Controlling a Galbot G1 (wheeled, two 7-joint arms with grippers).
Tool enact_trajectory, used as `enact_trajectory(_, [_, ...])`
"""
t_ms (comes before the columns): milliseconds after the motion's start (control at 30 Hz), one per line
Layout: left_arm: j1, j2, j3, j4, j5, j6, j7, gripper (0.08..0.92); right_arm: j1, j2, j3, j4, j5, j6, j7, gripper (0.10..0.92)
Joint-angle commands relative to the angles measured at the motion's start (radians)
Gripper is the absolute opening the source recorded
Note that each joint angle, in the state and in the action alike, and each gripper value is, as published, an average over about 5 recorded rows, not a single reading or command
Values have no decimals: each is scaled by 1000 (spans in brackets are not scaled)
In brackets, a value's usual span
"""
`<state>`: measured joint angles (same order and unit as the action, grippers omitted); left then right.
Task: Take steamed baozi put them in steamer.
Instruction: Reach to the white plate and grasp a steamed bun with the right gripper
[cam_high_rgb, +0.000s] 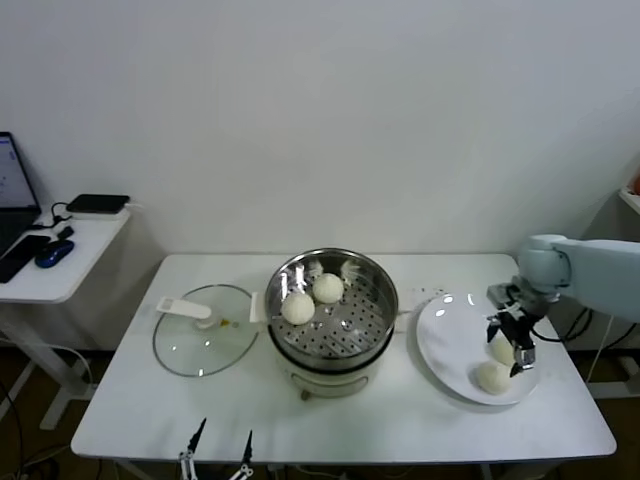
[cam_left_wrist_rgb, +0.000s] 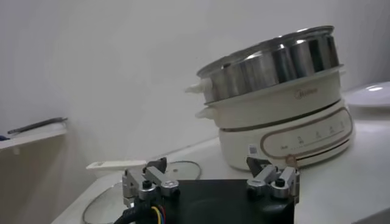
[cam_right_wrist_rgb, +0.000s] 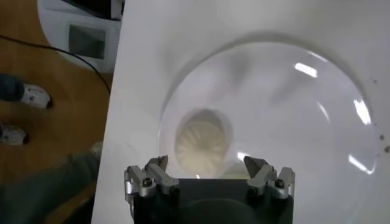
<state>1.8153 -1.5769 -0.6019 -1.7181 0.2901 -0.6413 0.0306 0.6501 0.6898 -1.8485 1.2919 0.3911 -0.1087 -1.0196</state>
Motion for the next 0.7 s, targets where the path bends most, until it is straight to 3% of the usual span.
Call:
enact_trajectory(33, [-1,-2,-4,3,3,-2,-1,823,-198,-42,144,-65,-67,-2,18,823])
enact_trajectory(400, [-4,-3,-5,2,3,0,-1,823,-231,-24,193,-90,-71,-4,22,819])
enact_trajectory(700, [-1,-3,-6,-6,1,-2,-1,823,-201,-25,177,-76,-66,0,15,653])
